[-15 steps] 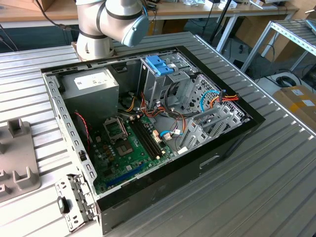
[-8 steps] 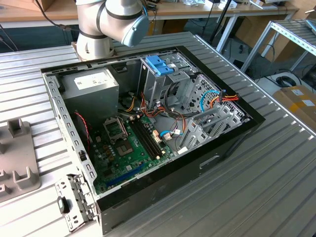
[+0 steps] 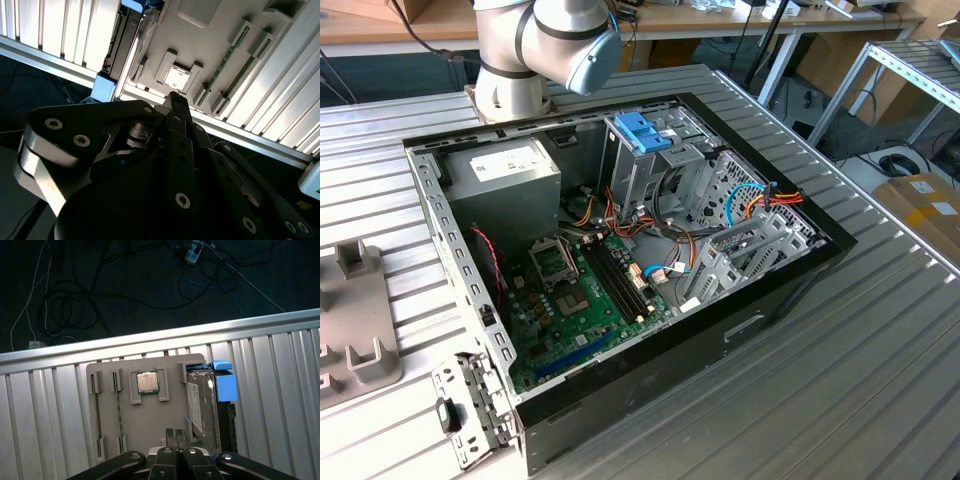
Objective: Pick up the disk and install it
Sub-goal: 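Pick up the disk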
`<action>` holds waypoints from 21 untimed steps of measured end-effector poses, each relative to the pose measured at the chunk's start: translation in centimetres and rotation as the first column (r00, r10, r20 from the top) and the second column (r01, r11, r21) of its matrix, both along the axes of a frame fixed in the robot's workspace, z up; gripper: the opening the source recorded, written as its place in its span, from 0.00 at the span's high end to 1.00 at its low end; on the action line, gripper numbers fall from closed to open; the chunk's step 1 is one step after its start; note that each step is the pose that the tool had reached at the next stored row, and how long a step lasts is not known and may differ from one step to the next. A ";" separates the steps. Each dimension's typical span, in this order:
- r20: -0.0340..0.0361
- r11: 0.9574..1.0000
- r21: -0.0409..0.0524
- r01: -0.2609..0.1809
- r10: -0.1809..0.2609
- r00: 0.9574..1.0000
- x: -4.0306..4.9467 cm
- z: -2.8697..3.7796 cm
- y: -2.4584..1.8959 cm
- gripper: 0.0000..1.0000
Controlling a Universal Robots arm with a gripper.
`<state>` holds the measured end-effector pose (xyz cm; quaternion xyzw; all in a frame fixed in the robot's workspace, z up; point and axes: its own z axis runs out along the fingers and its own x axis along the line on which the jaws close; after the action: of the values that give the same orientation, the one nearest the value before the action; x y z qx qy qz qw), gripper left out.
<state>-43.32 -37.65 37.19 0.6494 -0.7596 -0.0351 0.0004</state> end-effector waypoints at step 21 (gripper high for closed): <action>0.000 1.000 0.000 0.000 0.000 1.000 0.00 -0.03 0.18 0.52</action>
<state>-43.32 -37.47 37.17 0.6496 -0.7595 -0.0351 0.0004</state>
